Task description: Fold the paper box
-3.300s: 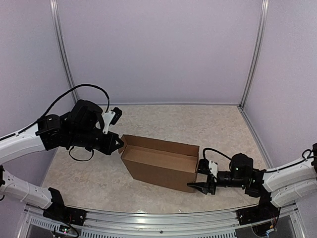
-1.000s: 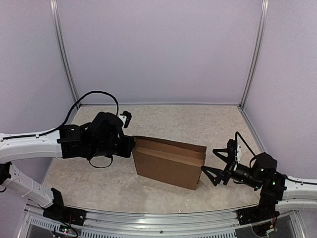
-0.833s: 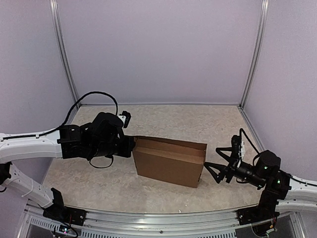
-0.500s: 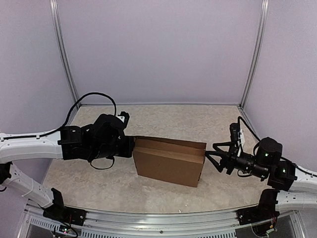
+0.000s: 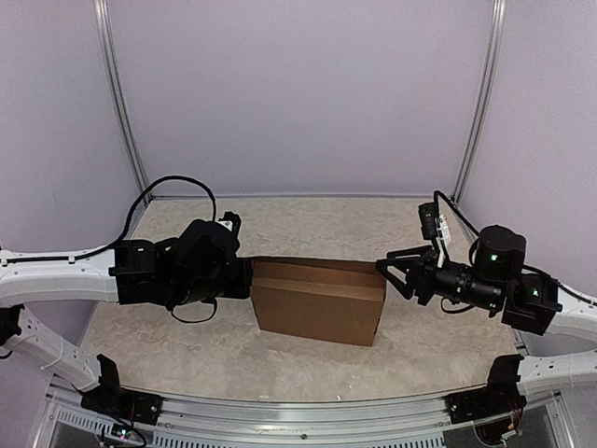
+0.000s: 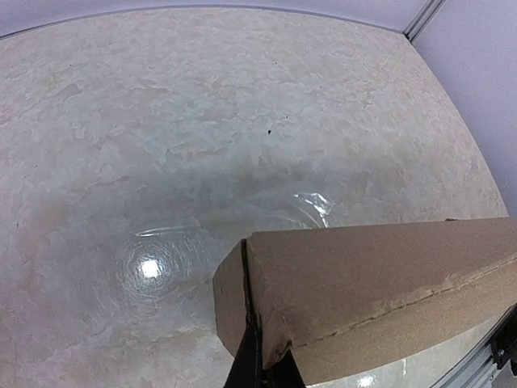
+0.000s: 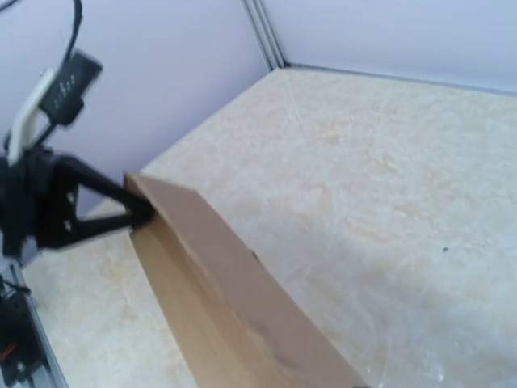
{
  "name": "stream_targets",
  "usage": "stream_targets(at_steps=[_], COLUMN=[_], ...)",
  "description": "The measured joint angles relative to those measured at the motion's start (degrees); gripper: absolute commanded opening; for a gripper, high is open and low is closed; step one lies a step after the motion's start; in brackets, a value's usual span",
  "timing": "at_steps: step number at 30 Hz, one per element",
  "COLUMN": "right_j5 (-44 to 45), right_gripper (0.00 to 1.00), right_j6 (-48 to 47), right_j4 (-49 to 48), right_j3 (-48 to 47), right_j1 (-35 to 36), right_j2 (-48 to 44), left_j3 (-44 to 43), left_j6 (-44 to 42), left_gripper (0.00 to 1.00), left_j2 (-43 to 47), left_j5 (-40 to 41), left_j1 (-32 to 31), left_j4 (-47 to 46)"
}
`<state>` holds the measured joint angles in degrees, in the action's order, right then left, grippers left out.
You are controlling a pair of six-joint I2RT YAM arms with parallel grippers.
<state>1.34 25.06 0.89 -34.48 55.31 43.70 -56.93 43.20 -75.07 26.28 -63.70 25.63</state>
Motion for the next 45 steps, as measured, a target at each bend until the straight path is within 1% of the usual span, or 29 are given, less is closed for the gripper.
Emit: stream_targets(at_steps=[8, 17, 29, 34, 42, 45], right_j5=[1.55, 4.55, 5.99, 6.27, 6.25, 6.51], right_gripper=[0.35, 0.31, 0.10, 0.08, 0.05, 0.05], right_j6=[-0.35, -1.33, -1.84, -1.60, -0.35, 0.07], right_j4=[1.84, 3.61, 4.76, 4.87, 3.56, 3.15], right_j3=[-3.48, -4.44, -4.44, -3.96, -0.24, 0.72], right_j1=[0.00, 0.00, 0.00, 0.02, 0.85, 1.38], right_j2=[3.26, 4.59, 5.92, 5.64, 4.59, 4.48], left_j3=[-0.02, -0.37, -0.74, -0.83, -0.98, -0.98], left_j6=[0.44, 0.63, 1.16, 1.60, 2.71, 3.26], left_gripper=[0.00, 0.00, 0.00, 0.00, 0.13, 0.24], left_j2=[-0.07, -0.37, -0.83, -0.98, -1.18, -1.18], left_j5=[0.72, 0.96, 1.18, 1.18, 0.92, 0.52], left_j1=[-0.13, -0.26, -0.37, -0.39, -0.46, -0.46], left_j4=[0.24, 0.50, 0.59, 0.55, 0.42, 0.11])
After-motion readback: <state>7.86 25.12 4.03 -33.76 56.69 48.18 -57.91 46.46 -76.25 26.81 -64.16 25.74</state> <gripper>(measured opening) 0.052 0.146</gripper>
